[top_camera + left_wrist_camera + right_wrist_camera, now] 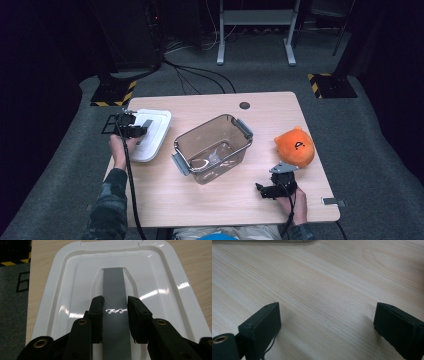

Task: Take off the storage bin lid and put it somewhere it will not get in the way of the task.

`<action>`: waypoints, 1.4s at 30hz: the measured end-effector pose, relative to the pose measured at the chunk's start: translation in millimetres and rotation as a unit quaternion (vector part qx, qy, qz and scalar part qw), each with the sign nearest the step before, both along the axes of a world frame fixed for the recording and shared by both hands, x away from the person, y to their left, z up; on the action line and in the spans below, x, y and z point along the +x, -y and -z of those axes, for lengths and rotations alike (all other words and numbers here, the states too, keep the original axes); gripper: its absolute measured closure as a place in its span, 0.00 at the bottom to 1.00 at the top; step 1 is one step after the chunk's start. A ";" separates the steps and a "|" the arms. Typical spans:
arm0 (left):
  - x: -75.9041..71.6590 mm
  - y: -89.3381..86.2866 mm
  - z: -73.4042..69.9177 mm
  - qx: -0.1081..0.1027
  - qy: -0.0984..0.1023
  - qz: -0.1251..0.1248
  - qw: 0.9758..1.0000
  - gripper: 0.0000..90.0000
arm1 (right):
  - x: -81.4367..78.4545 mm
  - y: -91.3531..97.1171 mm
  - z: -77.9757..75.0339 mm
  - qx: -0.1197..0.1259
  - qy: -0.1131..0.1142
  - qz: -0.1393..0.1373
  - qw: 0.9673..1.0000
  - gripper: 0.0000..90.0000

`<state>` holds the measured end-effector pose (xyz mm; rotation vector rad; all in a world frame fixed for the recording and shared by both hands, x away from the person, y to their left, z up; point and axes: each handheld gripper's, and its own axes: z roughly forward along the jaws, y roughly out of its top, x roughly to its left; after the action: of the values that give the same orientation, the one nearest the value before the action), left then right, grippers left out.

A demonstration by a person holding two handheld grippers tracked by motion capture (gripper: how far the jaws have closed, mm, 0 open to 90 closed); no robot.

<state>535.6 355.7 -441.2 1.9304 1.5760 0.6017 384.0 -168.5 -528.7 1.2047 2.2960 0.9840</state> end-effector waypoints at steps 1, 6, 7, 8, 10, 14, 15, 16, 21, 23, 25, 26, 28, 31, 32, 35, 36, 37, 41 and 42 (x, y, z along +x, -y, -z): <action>0.7 -0.4 2.6 -0.003 -0.003 -0.002 1.000 0.73 | 0.0 0.1 0.0 0.000 0.000 0.000 1.000 0.07; 4.2 -0.9 14.0 -0.015 -0.014 -0.012 1.000 0.73 | 0.0 0.0 0.0 0.000 0.000 0.000 1.000 0.07; 5.9 -1.0 17.9 -0.015 -0.019 -0.013 1.000 0.73 | 0.0 0.2 0.0 -0.001 0.000 -0.001 1.000 0.07; 6.6 -0.8 19.4 -0.014 -0.022 -0.015 1.000 0.73 | 0.0 0.2 0.0 -0.001 0.000 -0.001 1.000 0.07; 7.1 -0.4 21.2 -0.014 -0.022 -0.017 0.999 0.74 | 0.0 0.2 0.0 -0.001 0.000 -0.001 1.000 0.07; 8.4 0.3 30.2 0.002 -0.030 -0.020 0.999 0.73 | 0.0 0.2 0.0 -0.001 0.000 -0.001 1.000 0.07; 8.2 0.2 32.9 -0.002 -0.032 -0.024 0.999 0.73 | 0.0 0.2 0.0 -0.001 0.000 -0.001 1.000 0.07; 8.2 -0.6 35.6 -0.001 -0.032 -0.025 0.999 0.73 | 0.0 0.2 0.0 -0.001 0.000 -0.001 1.000 0.07; 7.7 -6.0 46.8 -0.006 -0.039 -0.039 0.998 0.73 | 0.0 0.2 0.0 -0.001 0.000 -0.001 1.000 0.07; 7.5 -7.1 51.1 -0.007 -0.042 -0.041 0.998 0.73 | 0.0 0.0 0.0 0.000 0.000 0.000 1.000 0.07; 6.5 -7.6 53.7 -0.008 -0.041 -0.043 0.998 0.73 | 0.0 0.0 0.0 0.000 0.000 0.000 1.000 0.07; 6.5 -7.6 53.7 -0.008 -0.041 -0.043 0.998 0.73 | 0.0 0.0 0.0 0.000 0.000 0.000 1.000 0.07; 5.7 -7.2 54.1 -0.006 -0.040 -0.044 0.998 0.73 | 0.0 0.0 0.0 0.000 0.000 0.000 1.000 0.07; 5.0 -6.6 56.1 -0.007 -0.035 -0.045 0.998 0.73 | 0.0 0.3 0.0 -0.001 0.000 -0.001 1.000 0.07; 4.9 -6.6 57.0 -0.011 -0.033 -0.047 0.998 0.73 | 0.0 0.2 0.0 -0.001 0.000 -0.001 1.000 0.07; 4.7 -7.4 57.7 -0.013 -0.028 -0.045 0.999 0.71 | 0.0 0.2 0.0 -0.001 0.000 -0.001 1.000 0.07; 4.8 -8.0 57.8 -0.018 -0.028 -0.044 0.998 0.71 | 0.0 0.2 0.0 -0.001 0.000 -0.001 1.000 0.07; 4.8 -8.3 58.0 -0.021 -0.029 -0.046 0.998 0.62 | 0.0 0.2 0.0 -0.001 0.000 -0.001 1.000 0.07; 0.7 -6.0 54.0 -0.014 -0.022 -0.046 0.999 0.32 | 0.4 0.5 0.0 -0.002 0.001 -0.001 1.000 0.07; -0.9 -4.9 52.1 -0.012 -0.019 -0.042 0.999 0.29 | 0.3 0.3 0.0 -0.001 0.001 0.000 1.000 0.07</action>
<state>534.6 360.6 -493.3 1.8759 1.6871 0.5814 384.3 -168.8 -528.7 1.2019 2.2944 0.9829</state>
